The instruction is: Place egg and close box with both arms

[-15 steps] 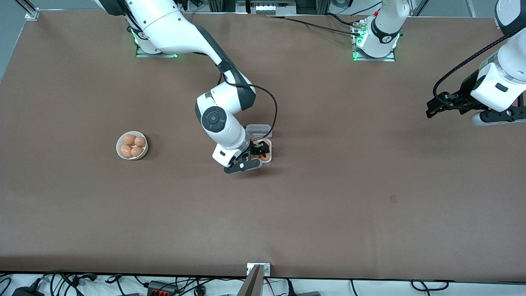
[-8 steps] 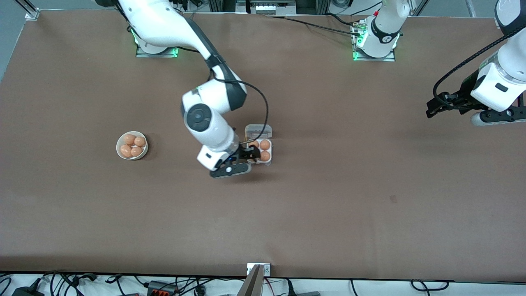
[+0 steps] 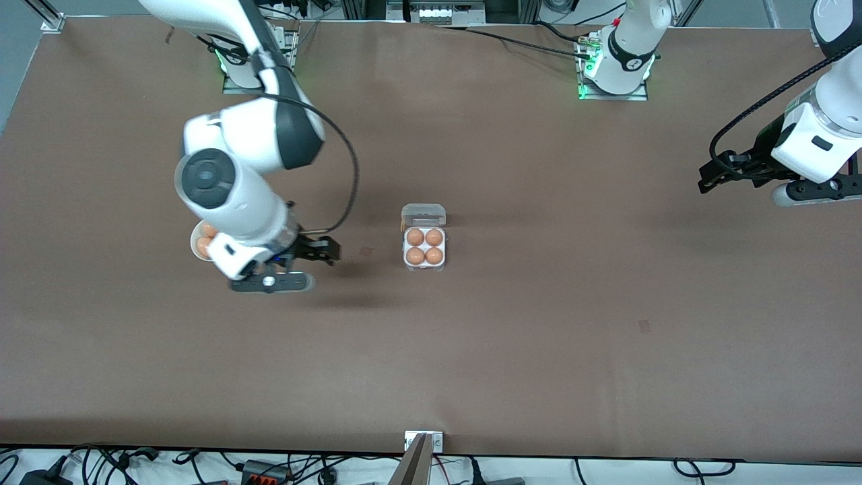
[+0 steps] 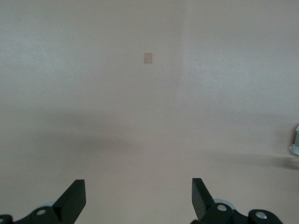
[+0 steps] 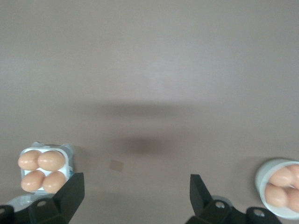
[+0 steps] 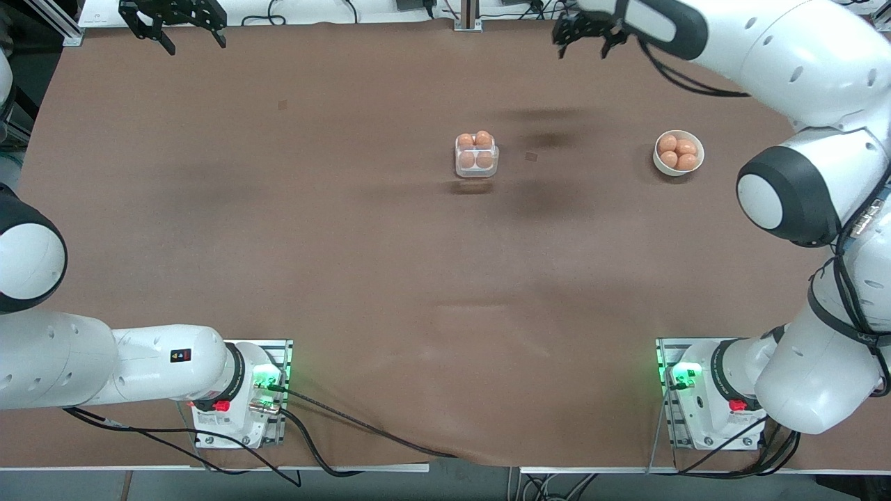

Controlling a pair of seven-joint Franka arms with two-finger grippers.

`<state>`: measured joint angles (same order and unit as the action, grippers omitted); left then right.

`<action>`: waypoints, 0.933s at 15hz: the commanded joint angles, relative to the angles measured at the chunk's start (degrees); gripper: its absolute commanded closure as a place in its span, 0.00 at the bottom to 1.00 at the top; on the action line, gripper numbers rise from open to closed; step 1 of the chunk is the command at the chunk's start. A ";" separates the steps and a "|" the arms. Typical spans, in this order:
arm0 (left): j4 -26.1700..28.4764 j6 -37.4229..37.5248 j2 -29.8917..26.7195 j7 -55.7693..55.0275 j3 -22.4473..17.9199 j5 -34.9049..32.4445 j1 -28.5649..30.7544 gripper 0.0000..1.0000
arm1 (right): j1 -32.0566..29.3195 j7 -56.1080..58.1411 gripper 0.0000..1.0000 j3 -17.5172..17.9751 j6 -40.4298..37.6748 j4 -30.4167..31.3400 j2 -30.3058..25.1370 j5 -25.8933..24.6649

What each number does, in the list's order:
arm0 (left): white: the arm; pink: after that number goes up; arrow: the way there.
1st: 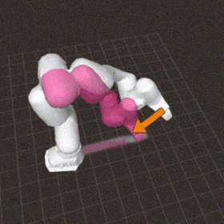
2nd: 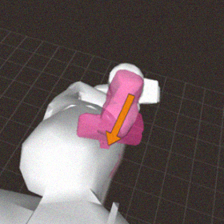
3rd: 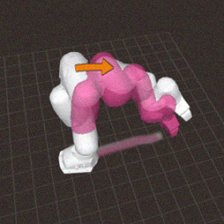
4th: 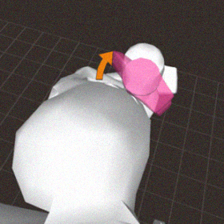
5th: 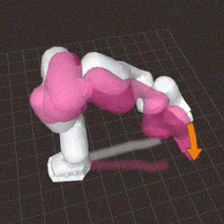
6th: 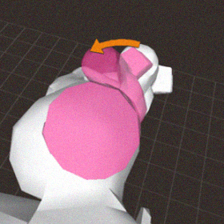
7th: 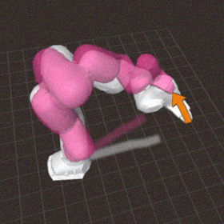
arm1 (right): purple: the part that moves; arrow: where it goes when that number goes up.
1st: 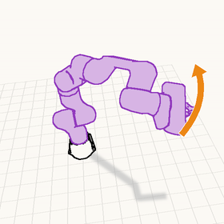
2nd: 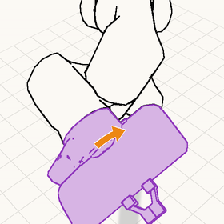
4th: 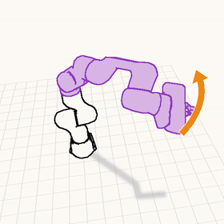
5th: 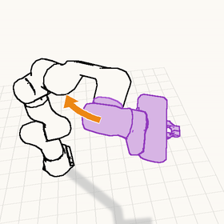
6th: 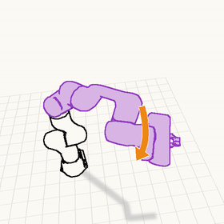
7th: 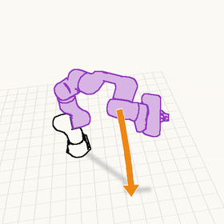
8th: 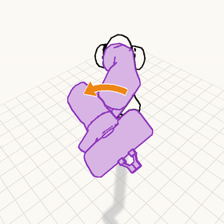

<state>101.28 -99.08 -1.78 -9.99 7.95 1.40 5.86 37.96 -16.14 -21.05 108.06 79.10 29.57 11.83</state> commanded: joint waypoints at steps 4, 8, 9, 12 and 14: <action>-0.39 0.12 -0.41 0.59 0.23 -1.49 0.12 0.00 | -0.43 -0.30 0.00 -5.84 -5.22 -0.97 -3.46 -0.49; -0.47 0.12 0.11 0.15 0.23 -1.49 0.12 0.00 | -4.99 1.01 0.00 -6.63 -5.41 -0.97 -3.73 0.04; -0.47 0.21 0.11 0.06 0.23 -1.49 0.12 0.00 | -6.04 2.24 0.00 -6.28 -5.41 -0.97 -4.17 -0.05; -0.47 0.82 0.20 -0.20 0.23 -1.49 0.12 0.00 | -11.40 3.22 0.00 -3.92 -5.58 -0.97 -5.31 -0.40; -0.47 1.09 0.29 -0.20 0.23 -1.49 0.12 0.00 | -15.70 2.96 0.00 -0.23 -5.67 -0.97 -7.24 -1.19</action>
<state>101.33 -98.84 -1.74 -10.00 7.95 1.40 5.90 26.44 -13.38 -25.75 103.71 78.26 24.94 11.81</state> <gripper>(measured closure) 0.000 0.000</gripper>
